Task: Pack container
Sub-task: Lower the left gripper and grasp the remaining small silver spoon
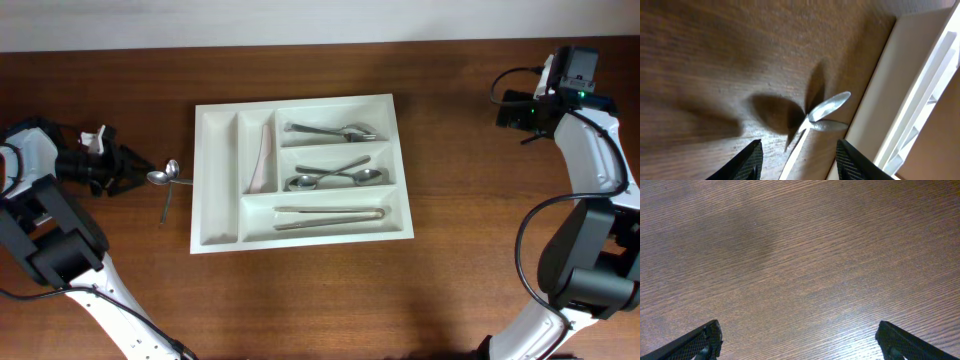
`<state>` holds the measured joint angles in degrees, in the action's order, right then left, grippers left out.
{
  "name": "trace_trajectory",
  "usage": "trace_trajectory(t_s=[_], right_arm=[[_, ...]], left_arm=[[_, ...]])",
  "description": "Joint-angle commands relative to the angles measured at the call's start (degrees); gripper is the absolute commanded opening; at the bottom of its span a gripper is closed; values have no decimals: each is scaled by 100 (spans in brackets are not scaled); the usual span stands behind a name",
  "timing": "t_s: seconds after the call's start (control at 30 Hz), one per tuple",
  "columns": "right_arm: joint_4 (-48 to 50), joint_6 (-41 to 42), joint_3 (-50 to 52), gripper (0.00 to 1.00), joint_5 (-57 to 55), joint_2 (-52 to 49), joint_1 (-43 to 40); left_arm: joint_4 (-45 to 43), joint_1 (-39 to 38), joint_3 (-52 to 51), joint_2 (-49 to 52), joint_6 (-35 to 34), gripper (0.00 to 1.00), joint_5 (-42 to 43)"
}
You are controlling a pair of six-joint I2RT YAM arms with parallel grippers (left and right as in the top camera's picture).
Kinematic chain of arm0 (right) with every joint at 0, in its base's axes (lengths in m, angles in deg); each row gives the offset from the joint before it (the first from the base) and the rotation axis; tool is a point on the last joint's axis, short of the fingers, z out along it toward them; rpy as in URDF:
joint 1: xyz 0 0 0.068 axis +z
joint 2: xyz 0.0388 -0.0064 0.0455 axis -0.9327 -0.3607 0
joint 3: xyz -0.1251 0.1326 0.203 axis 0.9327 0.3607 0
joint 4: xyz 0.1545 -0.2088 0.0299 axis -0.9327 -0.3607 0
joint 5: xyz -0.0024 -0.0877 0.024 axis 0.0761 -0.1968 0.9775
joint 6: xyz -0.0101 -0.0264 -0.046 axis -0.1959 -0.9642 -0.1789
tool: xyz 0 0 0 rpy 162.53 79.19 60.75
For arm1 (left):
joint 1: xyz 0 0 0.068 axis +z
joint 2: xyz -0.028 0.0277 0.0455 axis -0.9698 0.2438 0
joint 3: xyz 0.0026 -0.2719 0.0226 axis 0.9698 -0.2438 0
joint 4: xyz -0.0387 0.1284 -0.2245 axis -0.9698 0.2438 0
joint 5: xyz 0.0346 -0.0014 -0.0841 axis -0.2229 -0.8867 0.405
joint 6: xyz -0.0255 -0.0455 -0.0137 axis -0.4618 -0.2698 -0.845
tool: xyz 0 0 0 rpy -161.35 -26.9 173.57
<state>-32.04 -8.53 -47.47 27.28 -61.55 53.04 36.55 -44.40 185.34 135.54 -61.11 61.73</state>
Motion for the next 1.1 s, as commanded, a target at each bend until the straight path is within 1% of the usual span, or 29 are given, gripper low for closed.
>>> trace_trajectory(t_s=[0.0, 0.07, 0.1, 0.17, 0.57, 0.8, 0.93, 1.07], right_arm=[[-4, 0, -94, 99, -87, -17, 2], [-4, 2, -94, 99, -87, -17, 2], [-4, 0, -94, 99, -87, -17, 2], [-4, 2, -94, 99, -87, -17, 2], [-4, 2, -94, 99, -87, -17, 2], [-4, 2, -94, 99, -87, -17, 2], [-4, 0, -94, 99, -87, -17, 4], [-4, 2, -94, 99, -87, -17, 2]], left_arm=[[-138, 11, -37, -9, -28, 49, 149], [-229, 0, -37, 57, -28, 48, 151], [-240, -9, -37, 105, -28, 44, 153], [-205, -31, -37, 199, -28, 41, 181], [-271, -376, -37, 361, -28, 42, 195], [-308, -498, -37, 365, -28, 40, 192], [-310, -492, -37, 365, -31, 25, 192], [-310, -492, -37, 365, -31, 19, 190]])
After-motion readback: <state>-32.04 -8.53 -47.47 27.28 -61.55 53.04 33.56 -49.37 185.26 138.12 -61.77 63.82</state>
